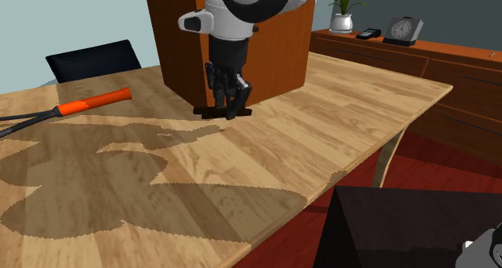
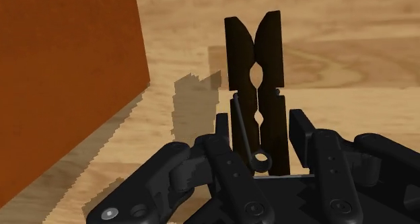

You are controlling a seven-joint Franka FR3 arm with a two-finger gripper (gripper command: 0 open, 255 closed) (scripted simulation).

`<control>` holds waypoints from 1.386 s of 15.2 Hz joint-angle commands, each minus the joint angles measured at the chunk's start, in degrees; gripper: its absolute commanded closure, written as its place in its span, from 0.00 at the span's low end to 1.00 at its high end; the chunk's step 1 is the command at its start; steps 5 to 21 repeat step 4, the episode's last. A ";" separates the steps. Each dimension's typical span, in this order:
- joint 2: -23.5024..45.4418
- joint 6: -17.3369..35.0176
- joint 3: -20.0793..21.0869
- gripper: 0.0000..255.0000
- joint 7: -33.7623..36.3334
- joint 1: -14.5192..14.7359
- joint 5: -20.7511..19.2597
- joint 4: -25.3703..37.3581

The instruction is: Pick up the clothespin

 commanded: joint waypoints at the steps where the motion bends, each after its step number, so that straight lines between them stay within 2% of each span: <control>1: -0.68 -1.41 -0.03 1.00 0.26 0.06 -0.40 0.77; 21: -1.06 -2.25 -0.04 1.00 0.40 0.09 -0.61 1.25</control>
